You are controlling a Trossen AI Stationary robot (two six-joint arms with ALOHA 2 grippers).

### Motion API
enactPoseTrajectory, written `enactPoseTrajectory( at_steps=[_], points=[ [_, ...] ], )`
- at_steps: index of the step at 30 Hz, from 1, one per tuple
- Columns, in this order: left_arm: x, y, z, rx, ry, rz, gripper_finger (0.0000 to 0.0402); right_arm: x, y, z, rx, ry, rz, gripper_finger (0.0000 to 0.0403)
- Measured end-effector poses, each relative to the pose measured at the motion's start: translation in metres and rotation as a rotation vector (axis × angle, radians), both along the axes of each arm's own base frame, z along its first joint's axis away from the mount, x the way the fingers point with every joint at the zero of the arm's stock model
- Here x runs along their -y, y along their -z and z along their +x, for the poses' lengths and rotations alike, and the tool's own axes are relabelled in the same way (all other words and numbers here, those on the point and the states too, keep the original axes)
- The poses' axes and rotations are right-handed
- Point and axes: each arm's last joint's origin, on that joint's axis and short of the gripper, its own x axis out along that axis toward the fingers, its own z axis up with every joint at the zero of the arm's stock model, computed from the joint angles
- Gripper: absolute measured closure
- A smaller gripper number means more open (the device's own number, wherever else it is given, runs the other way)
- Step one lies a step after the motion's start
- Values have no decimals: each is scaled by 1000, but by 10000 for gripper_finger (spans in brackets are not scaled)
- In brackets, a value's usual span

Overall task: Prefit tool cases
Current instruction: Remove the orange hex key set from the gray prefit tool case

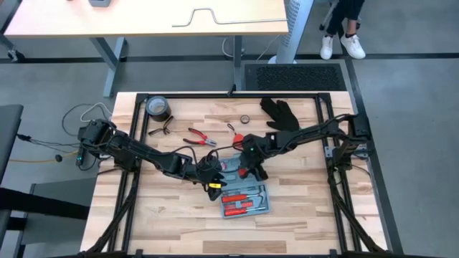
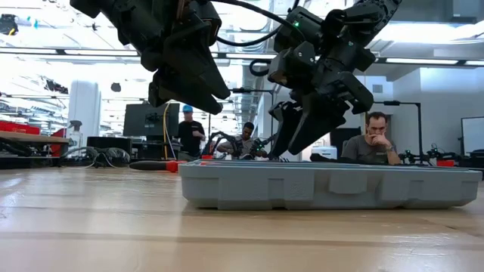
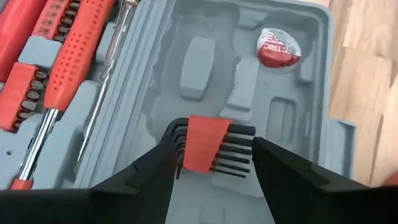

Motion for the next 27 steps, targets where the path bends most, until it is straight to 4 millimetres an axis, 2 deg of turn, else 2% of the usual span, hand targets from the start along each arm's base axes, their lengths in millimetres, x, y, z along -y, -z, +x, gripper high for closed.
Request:
enactPoseTrajectory(
  at_steps=[3,8,14,17,27],
  points=[
    [0,0,0,0,-6,-1,253,6,0,0,-22,96,58,182],
    [0,0,0,1,-5,-1,253,32,-1,-3,-68,296,257,188],
    [0,0,0,0,-2,1,253,58,0,-8,-78,292,444,202],
    [0,0,0,-3,2,-2,253,59,7,-7,-101,252,502,214],
    [0,0,-1,-9,-1,-5,253,40,29,3,-139,189,516,243]
  ],
)
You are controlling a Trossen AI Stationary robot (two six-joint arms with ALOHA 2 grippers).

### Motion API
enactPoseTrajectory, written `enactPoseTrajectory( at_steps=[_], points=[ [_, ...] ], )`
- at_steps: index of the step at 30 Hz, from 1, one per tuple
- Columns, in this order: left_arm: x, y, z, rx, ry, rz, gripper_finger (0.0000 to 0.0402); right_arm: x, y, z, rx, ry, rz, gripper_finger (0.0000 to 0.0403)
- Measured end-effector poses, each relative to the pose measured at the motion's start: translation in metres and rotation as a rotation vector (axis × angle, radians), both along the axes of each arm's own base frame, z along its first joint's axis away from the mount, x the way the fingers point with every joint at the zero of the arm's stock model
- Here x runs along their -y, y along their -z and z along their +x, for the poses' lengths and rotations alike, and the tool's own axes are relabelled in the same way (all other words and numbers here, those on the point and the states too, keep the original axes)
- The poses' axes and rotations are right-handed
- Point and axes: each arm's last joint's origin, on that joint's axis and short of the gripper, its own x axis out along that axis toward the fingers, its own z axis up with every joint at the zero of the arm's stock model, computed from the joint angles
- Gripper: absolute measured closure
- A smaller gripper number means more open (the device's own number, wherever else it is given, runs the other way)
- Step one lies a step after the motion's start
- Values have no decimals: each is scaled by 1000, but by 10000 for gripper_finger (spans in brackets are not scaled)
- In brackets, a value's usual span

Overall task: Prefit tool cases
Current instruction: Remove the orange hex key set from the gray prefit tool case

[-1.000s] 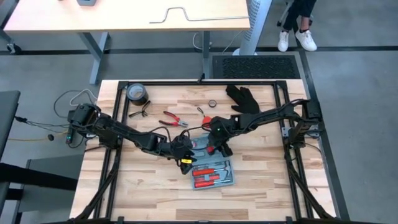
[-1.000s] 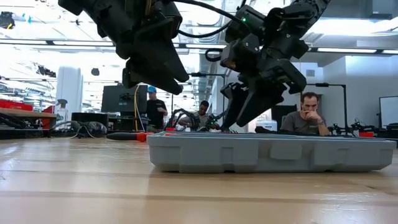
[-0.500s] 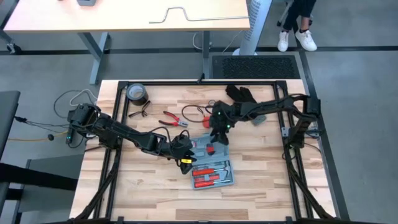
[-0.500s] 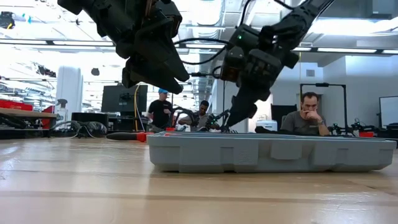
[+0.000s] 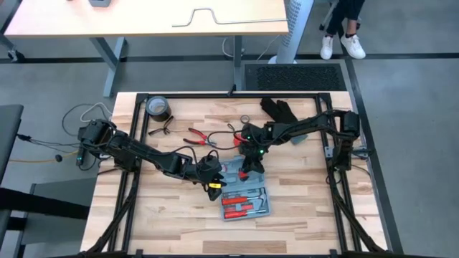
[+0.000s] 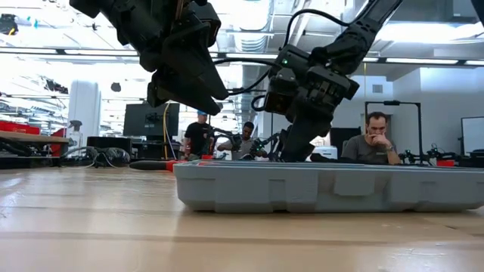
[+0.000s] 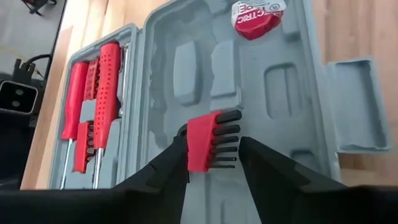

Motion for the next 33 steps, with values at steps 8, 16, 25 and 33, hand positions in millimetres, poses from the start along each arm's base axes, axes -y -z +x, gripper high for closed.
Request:
enactPoseTrajectory(
  at_steps=[8,16,25,33],
  points=[
    [0,0,0,-1,-1,0,253,10,-1,-1,8,28,-9,250],
    [0,0,0,-1,-1,0,253,15,-3,0,47,24,12,250],
    [0,1,0,-7,1,1,253,-7,-3,4,51,-41,8,250],
    [0,1,0,-8,7,-2,253,-3,-2,5,36,21,-44,250]
  ],
)
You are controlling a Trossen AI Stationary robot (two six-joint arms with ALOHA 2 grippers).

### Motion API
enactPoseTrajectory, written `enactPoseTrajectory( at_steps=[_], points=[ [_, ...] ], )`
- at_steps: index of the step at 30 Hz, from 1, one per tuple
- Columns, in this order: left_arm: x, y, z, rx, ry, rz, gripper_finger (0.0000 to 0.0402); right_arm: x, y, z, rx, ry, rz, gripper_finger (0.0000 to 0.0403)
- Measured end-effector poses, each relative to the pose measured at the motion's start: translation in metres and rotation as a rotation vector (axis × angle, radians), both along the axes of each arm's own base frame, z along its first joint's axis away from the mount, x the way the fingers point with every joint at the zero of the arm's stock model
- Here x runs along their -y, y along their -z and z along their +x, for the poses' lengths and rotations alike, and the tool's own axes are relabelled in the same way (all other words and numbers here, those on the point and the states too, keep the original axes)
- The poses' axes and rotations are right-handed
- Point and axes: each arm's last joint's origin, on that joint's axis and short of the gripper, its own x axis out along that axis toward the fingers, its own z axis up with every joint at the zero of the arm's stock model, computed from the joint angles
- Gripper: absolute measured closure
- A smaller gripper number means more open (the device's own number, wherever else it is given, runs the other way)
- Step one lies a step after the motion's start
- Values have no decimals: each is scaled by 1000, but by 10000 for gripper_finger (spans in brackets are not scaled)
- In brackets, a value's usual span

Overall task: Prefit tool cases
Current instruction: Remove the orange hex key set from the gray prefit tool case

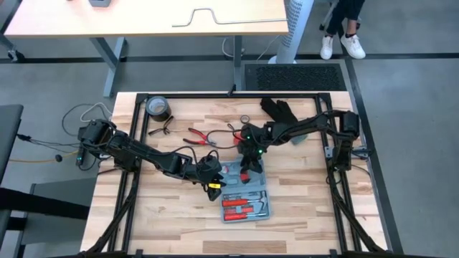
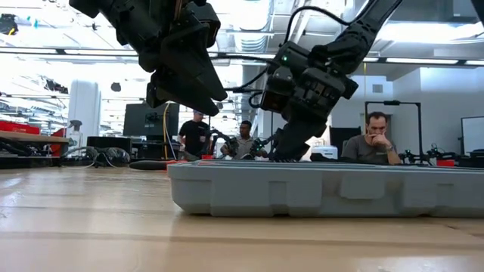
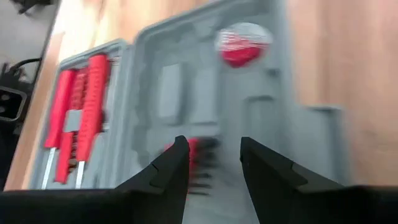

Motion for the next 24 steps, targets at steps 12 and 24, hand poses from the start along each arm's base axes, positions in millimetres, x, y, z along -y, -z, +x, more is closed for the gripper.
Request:
enactPoseTrajectory(
  at_steps=[12,24],
  points=[
    [0,0,0,-4,11,-8,253,-4,2,-4,-29,-64,37,250],
    [0,1,-1,-18,16,5,253,-28,3,-2,-38,-113,5,297]
  ],
)
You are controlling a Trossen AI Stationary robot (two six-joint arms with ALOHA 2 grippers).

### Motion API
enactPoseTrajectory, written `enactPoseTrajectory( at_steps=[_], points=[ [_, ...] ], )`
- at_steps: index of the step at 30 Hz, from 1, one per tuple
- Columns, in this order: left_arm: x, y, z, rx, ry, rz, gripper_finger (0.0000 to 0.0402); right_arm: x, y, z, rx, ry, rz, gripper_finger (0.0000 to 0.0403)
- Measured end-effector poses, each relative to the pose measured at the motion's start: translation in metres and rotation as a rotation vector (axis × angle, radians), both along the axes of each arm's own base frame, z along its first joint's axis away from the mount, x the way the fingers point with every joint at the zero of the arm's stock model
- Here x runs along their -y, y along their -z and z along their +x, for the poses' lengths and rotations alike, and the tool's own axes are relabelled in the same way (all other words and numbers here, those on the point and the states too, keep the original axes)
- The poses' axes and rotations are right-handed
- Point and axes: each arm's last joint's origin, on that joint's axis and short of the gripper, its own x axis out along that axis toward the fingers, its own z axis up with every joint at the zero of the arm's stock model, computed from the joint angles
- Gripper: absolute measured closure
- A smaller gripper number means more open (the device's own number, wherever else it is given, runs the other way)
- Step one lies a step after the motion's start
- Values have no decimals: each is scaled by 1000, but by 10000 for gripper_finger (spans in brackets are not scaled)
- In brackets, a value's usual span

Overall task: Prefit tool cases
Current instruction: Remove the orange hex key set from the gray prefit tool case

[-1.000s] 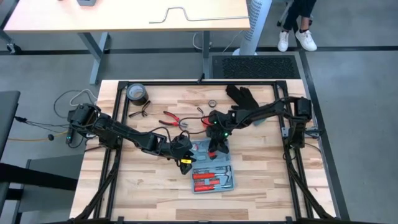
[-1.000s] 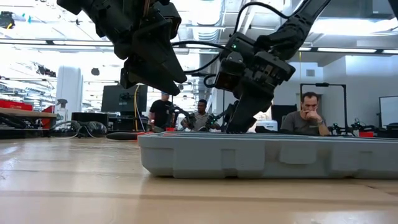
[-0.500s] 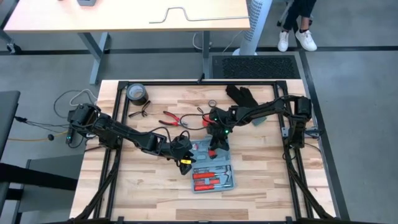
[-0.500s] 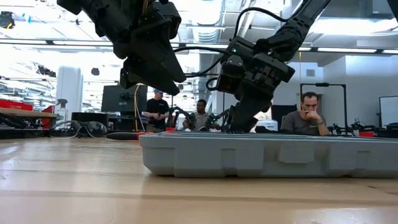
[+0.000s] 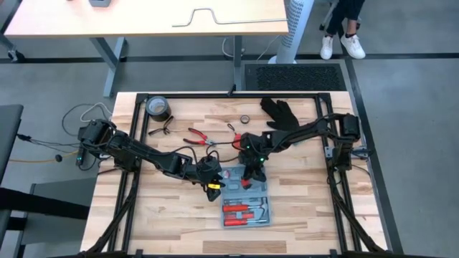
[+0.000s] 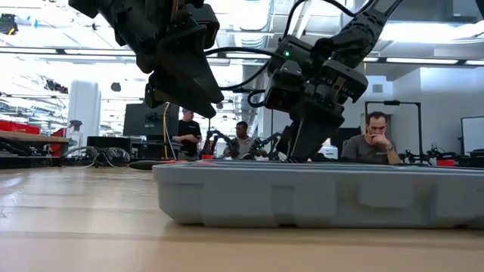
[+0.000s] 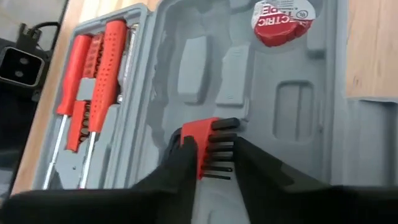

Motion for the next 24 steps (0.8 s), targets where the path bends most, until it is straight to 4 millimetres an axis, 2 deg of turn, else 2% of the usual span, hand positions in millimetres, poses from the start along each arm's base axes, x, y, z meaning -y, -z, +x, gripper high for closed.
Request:
enactPoseTrajectory(
  at_steps=[4,9,12,15,20,24],
  points=[
    [0,0,0,0,-1,1,253,-4,-1,0,-27,26,36,382],
    [0,1,-1,-7,-3,2,253,-4,-8,-1,-69,90,121,397],
    [0,1,-2,-17,-7,-5,253,-4,-27,-4,-39,120,131,399],
    [3,-2,-4,-20,-10,-20,253,1,-54,-9,31,153,143,400],
    [10,-9,-13,-19,-35,-18,254,29,-93,-21,148,311,128,401],
    [16,-13,-20,-20,-76,1,254,58,-113,-29,232,501,119,402]
  ],
)
